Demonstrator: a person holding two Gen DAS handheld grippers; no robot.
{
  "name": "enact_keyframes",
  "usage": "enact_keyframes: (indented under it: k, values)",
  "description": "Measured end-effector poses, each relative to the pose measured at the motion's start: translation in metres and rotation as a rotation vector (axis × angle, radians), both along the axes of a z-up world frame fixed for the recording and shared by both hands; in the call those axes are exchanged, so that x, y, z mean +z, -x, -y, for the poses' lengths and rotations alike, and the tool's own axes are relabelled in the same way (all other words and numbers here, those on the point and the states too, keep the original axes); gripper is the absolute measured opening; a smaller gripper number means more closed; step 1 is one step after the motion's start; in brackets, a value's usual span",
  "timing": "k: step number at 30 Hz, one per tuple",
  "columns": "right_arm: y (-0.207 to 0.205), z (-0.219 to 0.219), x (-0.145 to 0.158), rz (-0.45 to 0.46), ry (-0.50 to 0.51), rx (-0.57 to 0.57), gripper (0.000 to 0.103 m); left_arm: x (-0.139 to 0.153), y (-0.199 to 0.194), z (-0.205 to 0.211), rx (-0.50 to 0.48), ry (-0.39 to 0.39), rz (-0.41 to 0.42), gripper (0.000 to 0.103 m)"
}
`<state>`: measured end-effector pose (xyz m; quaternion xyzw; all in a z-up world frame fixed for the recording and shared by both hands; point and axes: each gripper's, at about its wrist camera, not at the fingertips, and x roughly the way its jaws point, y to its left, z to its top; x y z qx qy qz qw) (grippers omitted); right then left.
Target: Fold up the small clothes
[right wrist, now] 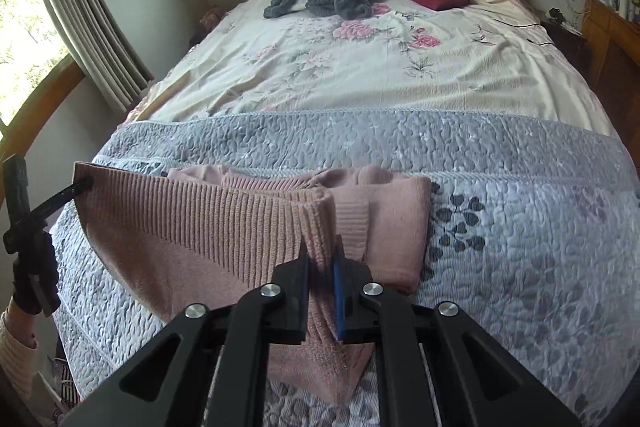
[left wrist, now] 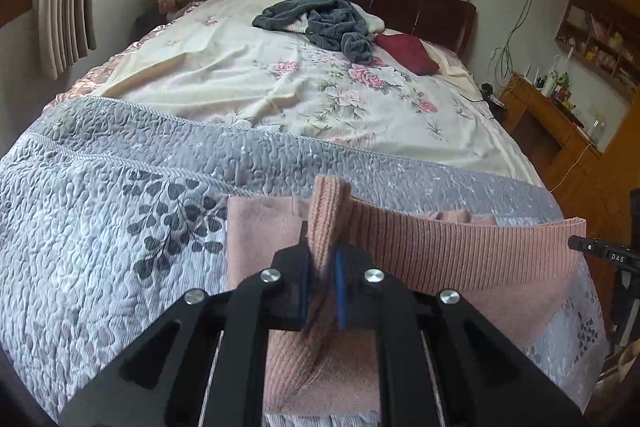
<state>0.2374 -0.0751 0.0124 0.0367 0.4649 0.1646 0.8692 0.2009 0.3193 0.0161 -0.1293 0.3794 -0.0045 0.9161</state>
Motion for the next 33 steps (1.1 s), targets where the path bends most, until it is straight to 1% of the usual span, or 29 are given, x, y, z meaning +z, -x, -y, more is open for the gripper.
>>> enact_keyframes:
  k: [3, 6, 11, 15, 23, 26, 27, 29, 30, 31, 33]
  values:
    - [-0.032, -0.005, -0.009, -0.011, 0.009, -0.02, 0.009, -0.011, -0.032, -0.005, 0.023, 0.006, -0.01, 0.008]
    - [-0.065, -0.01, -0.025, -0.032, 0.024, -0.036, 0.009, -0.031, -0.063, -0.01, 0.046, 0.01, -0.034, 0.008]
    - [-0.108, -0.014, -0.064, -0.086, 0.036, -0.064, 0.009, -0.074, -0.105, -0.012, 0.054, -0.019, -0.1, 0.008]
    - [-0.127, -0.017, -0.095, -0.125, 0.071, -0.076, 0.009, -0.108, -0.125, -0.013, 0.065, -0.035, -0.15, 0.008]
    - [-0.143, -0.011, -0.133, -0.173, 0.093, -0.096, 0.009, -0.154, -0.144, -0.021, 0.08, -0.082, -0.225, 0.01]
    - [-0.146, -0.009, -0.147, -0.199, 0.104, -0.112, 0.01, -0.167, -0.147, -0.024, 0.091, -0.09, -0.267, 0.014]
    - [-0.147, -0.008, -0.151, -0.21, 0.101, -0.118, 0.011, -0.17, -0.147, -0.026, 0.098, -0.083, -0.276, 0.018]
    - [-0.146, -0.007, -0.155, -0.223, 0.106, -0.126, 0.017, -0.17, -0.144, -0.029, 0.107, -0.064, -0.278, 0.02]
    - [-0.145, -0.006, -0.154, -0.222, 0.112, -0.128, 0.021, -0.168, -0.142, -0.03, 0.109, -0.057, -0.273, 0.023]
    - [-0.143, -0.004, -0.152, -0.216, 0.112, -0.127, 0.021, -0.164, -0.14, -0.032, 0.118, -0.059, -0.268, 0.024]
    - [-0.133, 0.003, -0.145, -0.205, 0.097, -0.13, 0.022, -0.155, -0.132, -0.035, 0.134, -0.063, -0.251, 0.034]
